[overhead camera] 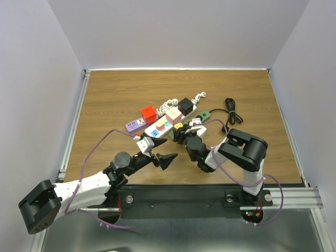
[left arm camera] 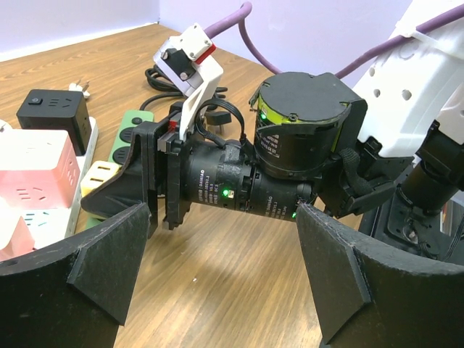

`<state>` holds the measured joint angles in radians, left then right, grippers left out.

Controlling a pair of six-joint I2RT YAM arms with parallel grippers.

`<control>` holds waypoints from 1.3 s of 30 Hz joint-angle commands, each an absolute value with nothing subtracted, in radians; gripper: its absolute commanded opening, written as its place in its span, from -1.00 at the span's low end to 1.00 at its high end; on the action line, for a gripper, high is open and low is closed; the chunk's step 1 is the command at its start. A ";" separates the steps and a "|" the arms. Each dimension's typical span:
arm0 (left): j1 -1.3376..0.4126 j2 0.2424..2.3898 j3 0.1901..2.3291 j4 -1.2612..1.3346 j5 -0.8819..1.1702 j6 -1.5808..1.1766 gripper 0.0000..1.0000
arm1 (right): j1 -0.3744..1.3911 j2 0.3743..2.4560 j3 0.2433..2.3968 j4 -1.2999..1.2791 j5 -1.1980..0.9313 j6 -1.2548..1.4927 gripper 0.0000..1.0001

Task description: Insert the plug

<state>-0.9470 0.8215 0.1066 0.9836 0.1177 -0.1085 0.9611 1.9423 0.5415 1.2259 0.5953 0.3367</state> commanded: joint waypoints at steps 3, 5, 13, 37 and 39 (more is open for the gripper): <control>-0.946 0.805 0.117 1.043 0.130 -0.101 0.86 | 1.072 2.082 0.451 0.479 0.331 0.474 -0.99; -0.946 0.807 0.118 1.043 0.129 -0.101 0.86 | 1.072 2.022 0.463 0.453 0.342 0.466 -0.99; -0.946 0.796 0.115 1.037 0.124 -0.103 0.86 | 1.071 1.839 0.566 0.328 0.497 0.437 -0.99; -0.948 0.808 0.117 1.039 0.123 -0.104 0.86 | 1.011 1.747 0.739 0.354 0.626 0.311 -0.32; -0.946 0.810 0.118 1.040 0.123 -0.106 0.86 | 1.008 1.729 0.732 0.364 0.600 0.305 -0.22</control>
